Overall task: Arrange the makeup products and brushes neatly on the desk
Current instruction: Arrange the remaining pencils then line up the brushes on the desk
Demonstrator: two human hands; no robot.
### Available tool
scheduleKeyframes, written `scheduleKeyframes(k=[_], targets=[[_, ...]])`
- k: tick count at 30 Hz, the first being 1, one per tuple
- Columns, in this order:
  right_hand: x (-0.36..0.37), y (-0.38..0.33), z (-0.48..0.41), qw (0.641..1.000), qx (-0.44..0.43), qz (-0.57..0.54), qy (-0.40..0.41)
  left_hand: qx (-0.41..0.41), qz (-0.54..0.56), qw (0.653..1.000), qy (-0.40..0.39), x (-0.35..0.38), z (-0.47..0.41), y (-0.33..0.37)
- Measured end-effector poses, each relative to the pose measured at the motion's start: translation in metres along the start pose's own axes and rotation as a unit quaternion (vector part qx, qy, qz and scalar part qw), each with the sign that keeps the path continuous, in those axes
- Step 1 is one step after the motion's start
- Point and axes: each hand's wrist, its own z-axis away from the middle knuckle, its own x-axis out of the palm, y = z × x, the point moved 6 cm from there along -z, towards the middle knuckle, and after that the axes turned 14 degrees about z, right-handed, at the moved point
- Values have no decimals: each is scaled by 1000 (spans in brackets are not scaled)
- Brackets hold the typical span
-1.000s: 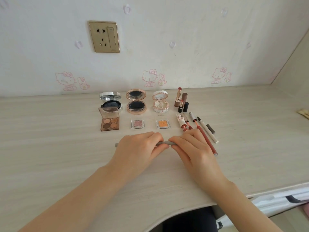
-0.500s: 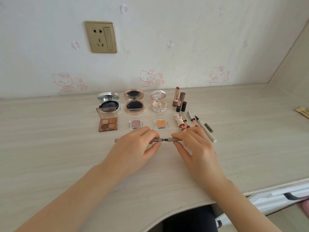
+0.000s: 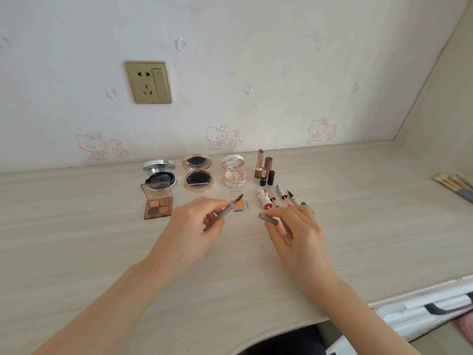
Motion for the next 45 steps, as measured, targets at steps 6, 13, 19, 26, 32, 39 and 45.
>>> scheduleKeyframes(k=[6, 13, 19, 26, 32, 39, 45], targets=[[-12, 16, -3, 999, 23, -12, -35, -38, 38, 998, -29, 11, -9, 5], [-19, 47, 3, 994, 68, -5, -91, -1, 16, 997, -69, 44, -22, 23], [-27, 88, 0, 988, 109, 29, -102, 12, 16, 995, -95, 81, -29, 34], [-27, 133, -5, 978, 140, 69, -136, 9, 12, 996, -86, 121, -49, 45], [-29, 156, -12, 972, 118, 106, -171, 21, -50, 990, -134, 167, -77, 54], [-34, 170, -19, 967, 97, 160, -175, 83, -196, 964, -160, 208, -101, 60], [-35, 175, -19, 970, 111, 148, -157, 89, -263, 943, -185, 225, -101, 51]])
